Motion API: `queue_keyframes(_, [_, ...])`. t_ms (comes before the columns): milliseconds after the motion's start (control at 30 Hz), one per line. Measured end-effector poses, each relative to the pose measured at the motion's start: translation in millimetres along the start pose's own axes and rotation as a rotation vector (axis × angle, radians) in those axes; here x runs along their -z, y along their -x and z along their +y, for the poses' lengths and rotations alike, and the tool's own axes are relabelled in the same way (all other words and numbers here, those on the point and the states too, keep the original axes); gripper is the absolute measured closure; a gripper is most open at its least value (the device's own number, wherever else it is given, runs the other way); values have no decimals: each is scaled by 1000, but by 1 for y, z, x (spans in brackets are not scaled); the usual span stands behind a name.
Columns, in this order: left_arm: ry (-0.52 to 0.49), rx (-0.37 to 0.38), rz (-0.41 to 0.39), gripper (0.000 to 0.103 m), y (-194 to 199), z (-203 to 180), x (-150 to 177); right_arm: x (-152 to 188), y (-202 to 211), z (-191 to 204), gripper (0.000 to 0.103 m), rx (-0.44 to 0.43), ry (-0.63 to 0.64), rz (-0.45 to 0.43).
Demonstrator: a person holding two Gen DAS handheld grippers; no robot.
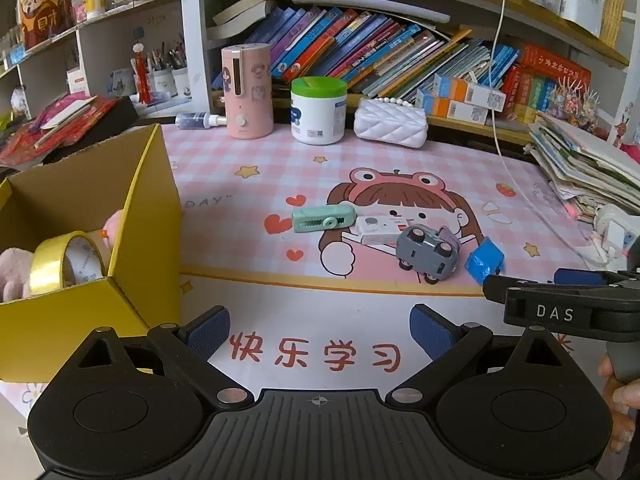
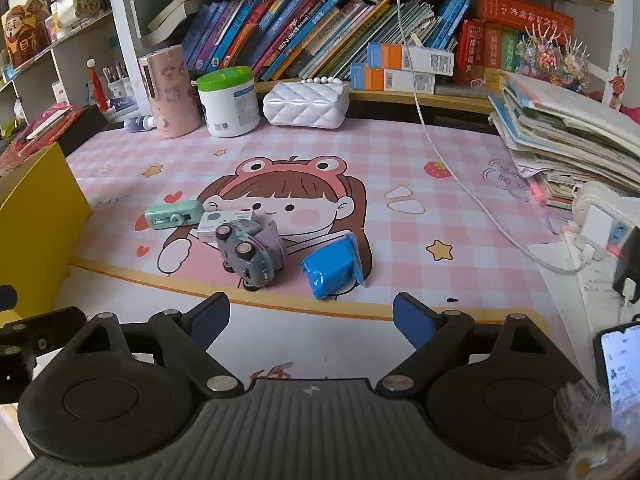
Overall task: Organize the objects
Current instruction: 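Grasp the blue block with the right tool while the left tool nears the grey truck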
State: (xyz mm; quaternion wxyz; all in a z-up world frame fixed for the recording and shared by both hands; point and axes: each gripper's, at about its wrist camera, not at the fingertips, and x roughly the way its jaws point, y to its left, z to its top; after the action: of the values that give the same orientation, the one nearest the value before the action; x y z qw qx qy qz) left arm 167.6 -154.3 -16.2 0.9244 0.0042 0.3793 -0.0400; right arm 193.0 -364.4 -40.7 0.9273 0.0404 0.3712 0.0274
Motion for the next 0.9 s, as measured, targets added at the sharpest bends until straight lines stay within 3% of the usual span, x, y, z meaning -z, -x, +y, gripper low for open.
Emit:
queue_keyframes(300, [2,-18,11,5,-4,-2,0,-3,-19,-5,25,-45,3,19])
queue_keyframes(467, [-8,-26,17,5,-5,-2,1,-7,-36,-7,25,-53,14,-3])
queue_keyframes(700, [-6,-46,19,5,-1,4,2,-15,-71,-10,29,11,64,21])
queue_keyframes(800, [-4,-49,16,5,0,5,1,-15,-84,-14,38,7,61,37])
queue_keyframes(900, [-6,-39,15,5,-2,3,-1,-16,-85,-13,62,-4,83,6])
